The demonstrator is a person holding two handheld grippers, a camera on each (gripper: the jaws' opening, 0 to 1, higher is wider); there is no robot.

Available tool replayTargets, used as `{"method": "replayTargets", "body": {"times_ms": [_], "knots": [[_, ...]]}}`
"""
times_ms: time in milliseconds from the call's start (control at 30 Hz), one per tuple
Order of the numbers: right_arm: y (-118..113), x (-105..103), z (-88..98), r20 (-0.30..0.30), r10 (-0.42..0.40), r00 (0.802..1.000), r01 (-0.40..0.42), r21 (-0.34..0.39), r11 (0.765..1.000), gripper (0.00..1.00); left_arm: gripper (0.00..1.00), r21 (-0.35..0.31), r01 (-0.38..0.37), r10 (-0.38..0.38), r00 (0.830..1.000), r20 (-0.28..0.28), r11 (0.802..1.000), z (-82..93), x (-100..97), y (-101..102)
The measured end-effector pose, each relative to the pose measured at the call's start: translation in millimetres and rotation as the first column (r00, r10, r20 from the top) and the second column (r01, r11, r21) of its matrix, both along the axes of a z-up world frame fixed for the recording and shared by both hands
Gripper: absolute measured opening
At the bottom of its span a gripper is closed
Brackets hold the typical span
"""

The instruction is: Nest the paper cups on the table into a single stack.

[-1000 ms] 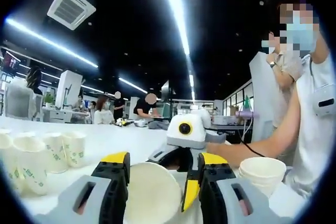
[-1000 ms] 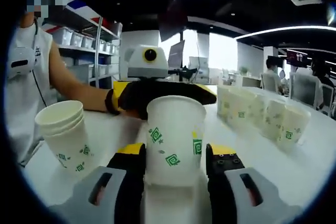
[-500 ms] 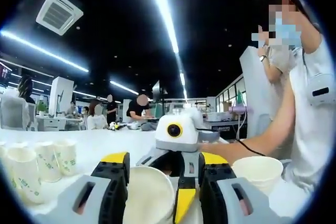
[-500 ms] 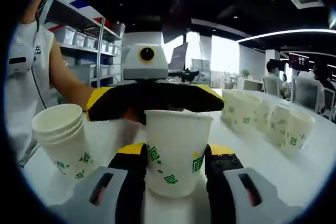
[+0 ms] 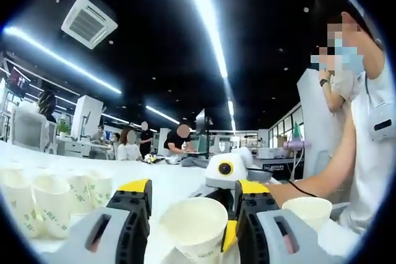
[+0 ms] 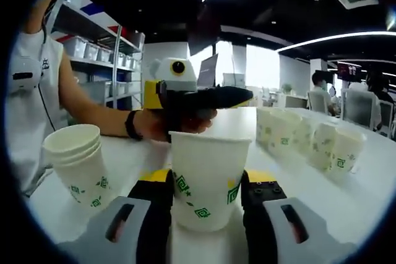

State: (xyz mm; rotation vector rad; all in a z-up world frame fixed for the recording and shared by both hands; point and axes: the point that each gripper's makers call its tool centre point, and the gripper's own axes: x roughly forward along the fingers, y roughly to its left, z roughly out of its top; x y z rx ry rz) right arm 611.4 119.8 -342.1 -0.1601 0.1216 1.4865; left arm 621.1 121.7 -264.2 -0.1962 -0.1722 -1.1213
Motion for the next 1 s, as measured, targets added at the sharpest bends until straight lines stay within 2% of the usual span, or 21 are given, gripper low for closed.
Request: {"method": "replayTargets", "body": {"times_ms": [233,367,533,600,767,1000], "knots": [[-13.7,7.3,31.4,-0.018,-0.023,1.0,0.025,0.138,0.99,0.46,0.58,0.003,-0.006,0.006,1.0,-0.015,1.0,-2.5,2.2,2.4],[-23.5,7.0,54.1,-0.033,-0.034,0.999,0.041,0.246,0.968,0.46,0.57,-0.012,-0.01,0.01,1.0,-0.027,1.0,-2.3,4.2,4.8],[-25.0,0.5,67.4,-0.039,-0.015,0.999,0.026,0.307,0.951,0.46,0.51,0.001,-0.02,0.02,0.999,-0.025,1.0,-4.1,4.9,5.5],[-21.7,-2.5,66.3,-0.038,-0.008,0.999,0.02,0.304,0.952,0.46,0.48,0.003,-0.02,0.02,1.0,-0.024,1.0,-4.3,4.7,5.3],[-11.1,-7.1,52.0,-0.021,0.002,1.0,0.003,0.244,0.97,0.46,0.43,0.001,-0.004,0.004,1.0,-0.024,1.0,-3.9,1.0,2.9],[-8.0,-7.8,39.5,-0.005,0.001,1.0,0.0,0.178,0.984,0.46,0.43,-0.001,0.026,-0.026,0.999,-0.034,1.0,-5.9,-2.6,-3.2]]}}
